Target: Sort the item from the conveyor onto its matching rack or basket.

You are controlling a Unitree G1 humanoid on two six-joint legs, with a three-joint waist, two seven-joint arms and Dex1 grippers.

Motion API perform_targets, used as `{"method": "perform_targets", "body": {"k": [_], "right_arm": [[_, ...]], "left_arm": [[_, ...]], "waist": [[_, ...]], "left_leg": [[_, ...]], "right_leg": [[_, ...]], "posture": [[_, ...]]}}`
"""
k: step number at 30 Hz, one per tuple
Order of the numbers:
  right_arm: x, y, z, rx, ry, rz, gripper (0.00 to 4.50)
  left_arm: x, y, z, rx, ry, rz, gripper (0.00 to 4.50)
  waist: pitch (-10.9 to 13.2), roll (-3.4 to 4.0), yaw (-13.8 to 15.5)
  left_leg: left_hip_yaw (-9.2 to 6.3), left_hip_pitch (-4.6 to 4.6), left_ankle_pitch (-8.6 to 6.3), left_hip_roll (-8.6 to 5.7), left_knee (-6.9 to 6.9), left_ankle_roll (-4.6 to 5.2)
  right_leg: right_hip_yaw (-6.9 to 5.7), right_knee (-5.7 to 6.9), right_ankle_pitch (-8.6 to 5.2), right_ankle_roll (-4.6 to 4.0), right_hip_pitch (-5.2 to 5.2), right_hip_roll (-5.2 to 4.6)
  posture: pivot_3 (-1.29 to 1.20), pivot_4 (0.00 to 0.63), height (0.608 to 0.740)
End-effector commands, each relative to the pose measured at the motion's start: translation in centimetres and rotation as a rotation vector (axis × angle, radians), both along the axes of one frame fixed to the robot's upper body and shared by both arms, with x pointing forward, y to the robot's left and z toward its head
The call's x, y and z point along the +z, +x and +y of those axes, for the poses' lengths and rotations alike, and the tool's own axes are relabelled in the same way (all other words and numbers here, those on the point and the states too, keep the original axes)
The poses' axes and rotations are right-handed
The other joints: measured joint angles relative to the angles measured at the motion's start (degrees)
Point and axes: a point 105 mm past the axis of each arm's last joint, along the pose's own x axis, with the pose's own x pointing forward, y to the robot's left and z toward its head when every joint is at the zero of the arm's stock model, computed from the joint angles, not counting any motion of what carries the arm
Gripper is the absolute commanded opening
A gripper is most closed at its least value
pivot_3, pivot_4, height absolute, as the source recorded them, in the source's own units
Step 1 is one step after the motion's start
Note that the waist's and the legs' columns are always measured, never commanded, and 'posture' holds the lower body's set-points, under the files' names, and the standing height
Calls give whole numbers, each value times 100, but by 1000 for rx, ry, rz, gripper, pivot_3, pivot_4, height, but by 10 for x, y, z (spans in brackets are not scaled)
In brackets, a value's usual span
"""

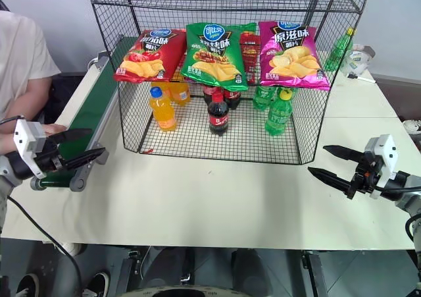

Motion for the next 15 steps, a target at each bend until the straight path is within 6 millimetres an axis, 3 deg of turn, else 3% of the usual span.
{"method": "perform_targets", "body": {"k": [1,15], "right_arm": [[5,1,0,5,-4,-39,4481],[2,1,-3,15,-14,-40,4481]], "left_arm": [[9,-4,3,0,10,-57,3713],[6,-10,4,-5,-2,-55,3713]], "waist": [[0,0,0],[0,0,-3]], "left_leg": [[0,0,0,0,0,0],[0,0,0,1,0,0]], "right_leg": [[0,0,0,0,0,0],[0,0,0,0,0,0]], "posture": [[0,150,739],[0,150,739]]}}
